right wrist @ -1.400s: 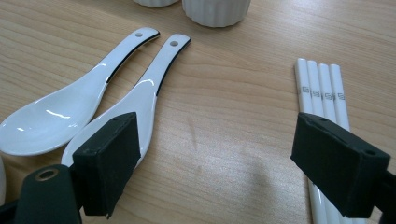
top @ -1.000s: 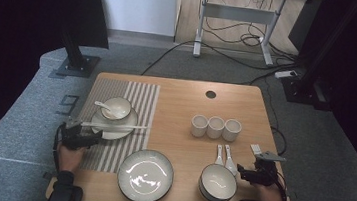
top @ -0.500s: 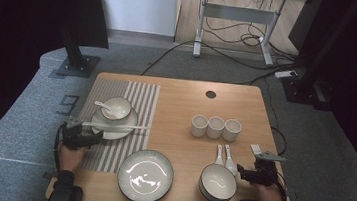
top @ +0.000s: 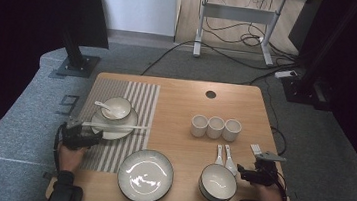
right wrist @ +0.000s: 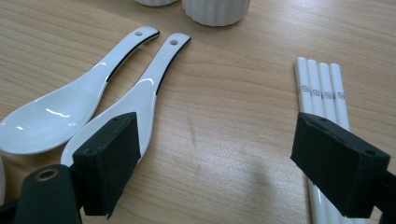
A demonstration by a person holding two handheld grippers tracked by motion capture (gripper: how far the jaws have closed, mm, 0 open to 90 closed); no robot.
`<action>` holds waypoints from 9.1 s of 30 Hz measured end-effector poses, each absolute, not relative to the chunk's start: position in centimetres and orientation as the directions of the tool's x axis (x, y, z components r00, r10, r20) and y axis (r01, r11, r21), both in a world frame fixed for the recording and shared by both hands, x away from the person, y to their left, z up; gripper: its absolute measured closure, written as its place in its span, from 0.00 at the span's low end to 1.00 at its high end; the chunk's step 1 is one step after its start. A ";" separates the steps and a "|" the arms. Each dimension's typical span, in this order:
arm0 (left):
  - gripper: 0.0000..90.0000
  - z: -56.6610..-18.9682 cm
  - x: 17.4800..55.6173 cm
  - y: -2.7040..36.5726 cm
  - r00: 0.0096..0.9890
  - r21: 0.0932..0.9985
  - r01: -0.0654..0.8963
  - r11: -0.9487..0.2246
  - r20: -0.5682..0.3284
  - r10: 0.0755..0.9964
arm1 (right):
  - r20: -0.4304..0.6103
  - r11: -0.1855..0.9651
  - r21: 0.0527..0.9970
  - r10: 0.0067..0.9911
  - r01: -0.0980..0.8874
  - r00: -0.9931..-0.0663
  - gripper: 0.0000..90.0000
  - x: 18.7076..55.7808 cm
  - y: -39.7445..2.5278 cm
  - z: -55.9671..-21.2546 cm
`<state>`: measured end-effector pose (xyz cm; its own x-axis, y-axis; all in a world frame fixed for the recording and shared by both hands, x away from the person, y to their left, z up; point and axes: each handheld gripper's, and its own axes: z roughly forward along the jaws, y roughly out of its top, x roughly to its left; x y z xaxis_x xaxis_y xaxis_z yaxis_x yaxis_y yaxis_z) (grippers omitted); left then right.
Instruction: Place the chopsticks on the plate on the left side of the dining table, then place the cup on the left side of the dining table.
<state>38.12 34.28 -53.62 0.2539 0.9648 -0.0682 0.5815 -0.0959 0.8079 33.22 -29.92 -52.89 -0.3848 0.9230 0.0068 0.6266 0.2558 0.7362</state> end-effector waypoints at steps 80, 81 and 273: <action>0.00 -54.7 34.2 28.3 0.562 0.652 0.629 -0.424 -0.005 0.827 | 0.036 0.241 0.743 0.917 0.624 -0.397 0.17 32.9 -29.8 -51.8; 0.00 -54.7 34.2 28.3 0.563 0.653 0.628 -0.424 -0.005 0.826 | 0.045 0.232 0.745 0.918 0.625 -0.395 0.17 32.9 -29.8 -51.6; 0.22 -45.2 37.6 23.4 0.625 0.700 0.583 -0.413 -0.062 0.778 | -0.037 0.506 0.673 0.751 0.539 -0.659 0.30 40.4 -18.5 -43.1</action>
<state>37.61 23.44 -45.16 0.6254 0.7778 -0.0623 0.5829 -0.4126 0.7000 40.37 -18.53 -43.06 -0.6593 0.7510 -0.0365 0.5395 0.5063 0.6728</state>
